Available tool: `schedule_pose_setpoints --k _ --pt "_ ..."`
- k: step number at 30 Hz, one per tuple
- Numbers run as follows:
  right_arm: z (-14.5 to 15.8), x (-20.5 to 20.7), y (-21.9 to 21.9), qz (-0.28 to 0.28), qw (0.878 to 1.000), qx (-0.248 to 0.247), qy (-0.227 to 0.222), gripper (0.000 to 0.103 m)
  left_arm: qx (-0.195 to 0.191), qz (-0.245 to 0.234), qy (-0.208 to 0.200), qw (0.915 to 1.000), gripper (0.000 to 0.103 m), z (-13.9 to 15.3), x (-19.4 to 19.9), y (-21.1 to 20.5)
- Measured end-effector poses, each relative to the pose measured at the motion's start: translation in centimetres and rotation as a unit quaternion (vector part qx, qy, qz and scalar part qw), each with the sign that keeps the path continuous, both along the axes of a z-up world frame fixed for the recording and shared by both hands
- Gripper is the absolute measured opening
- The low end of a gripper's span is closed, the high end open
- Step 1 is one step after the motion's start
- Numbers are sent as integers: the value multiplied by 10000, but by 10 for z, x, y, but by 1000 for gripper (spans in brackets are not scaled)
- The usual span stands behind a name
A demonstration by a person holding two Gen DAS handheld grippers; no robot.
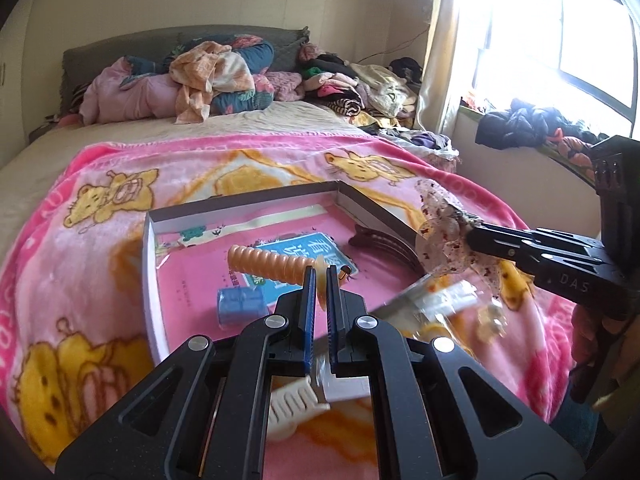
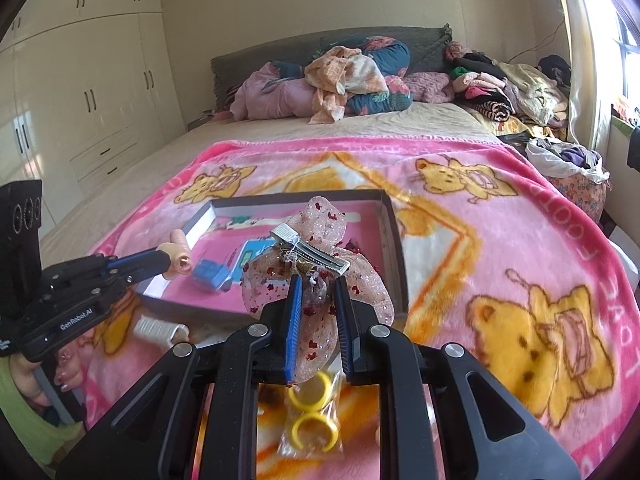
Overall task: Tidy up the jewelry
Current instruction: 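Carry the spiral hair tie and bow clip into the grey tray and release both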
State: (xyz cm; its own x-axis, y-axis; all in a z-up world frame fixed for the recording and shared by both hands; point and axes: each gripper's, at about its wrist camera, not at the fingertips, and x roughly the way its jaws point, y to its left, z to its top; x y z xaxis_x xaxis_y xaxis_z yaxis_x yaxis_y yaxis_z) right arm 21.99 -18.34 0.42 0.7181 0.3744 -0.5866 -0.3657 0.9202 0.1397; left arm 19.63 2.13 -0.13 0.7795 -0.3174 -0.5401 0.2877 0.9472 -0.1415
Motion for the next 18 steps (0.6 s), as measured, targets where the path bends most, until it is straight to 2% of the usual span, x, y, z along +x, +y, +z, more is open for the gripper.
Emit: schedule_pose_setpoints --k 18 --pt "-16 59 -6 -239 9991 -272 239 16 -21 -110 458 9989 1 -35 46 -23"
